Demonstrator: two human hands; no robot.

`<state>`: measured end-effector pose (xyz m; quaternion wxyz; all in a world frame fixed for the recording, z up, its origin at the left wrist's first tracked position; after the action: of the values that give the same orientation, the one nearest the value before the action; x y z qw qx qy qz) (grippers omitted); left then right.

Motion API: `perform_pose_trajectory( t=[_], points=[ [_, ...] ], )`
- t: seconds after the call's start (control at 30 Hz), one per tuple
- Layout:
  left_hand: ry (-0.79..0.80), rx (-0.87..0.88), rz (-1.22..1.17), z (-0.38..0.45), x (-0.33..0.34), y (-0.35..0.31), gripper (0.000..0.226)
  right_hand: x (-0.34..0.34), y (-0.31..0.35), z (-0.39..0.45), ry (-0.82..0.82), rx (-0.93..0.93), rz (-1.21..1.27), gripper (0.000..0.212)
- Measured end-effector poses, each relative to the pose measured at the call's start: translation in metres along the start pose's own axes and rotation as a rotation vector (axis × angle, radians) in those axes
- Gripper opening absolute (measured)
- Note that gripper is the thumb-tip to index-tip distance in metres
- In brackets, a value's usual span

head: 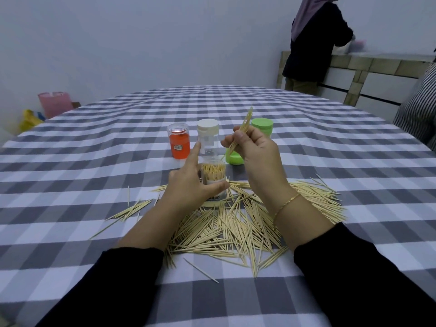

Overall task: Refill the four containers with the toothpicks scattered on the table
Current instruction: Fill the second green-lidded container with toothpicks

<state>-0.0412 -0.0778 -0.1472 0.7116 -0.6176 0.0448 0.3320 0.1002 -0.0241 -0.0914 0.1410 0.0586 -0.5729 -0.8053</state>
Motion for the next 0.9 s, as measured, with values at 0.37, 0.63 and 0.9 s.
perform_pose_trajectory(
  t=[0.37,0.63,0.9],
  points=[
    [0.019,0.025,-0.011,-0.002,0.001,-0.003,0.113,0.013,-0.009,-0.012,0.154,0.073,-0.081,0.014],
    [0.008,0.050,0.012,-0.007,-0.001,-0.015,0.103,0.022,-0.025,-0.010,0.216,0.133,-0.208,0.012],
    [0.023,0.156,-0.034,-0.012,0.000,-0.022,0.090,0.017,-0.027,-0.008,0.143,0.110,-0.334,0.013]
  ],
)
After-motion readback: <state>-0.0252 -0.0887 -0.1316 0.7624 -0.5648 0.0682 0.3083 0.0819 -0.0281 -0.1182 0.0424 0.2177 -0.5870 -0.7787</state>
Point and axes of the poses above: each hand's wrist, its own z-axis towards the middle knuckle, its own x-axis out of the palm, y = z × x, the point moved 3 cm from there along z, towards the middle knuckle, and after that the axes turned 9 degrees about -z, right-handed, at the moved point
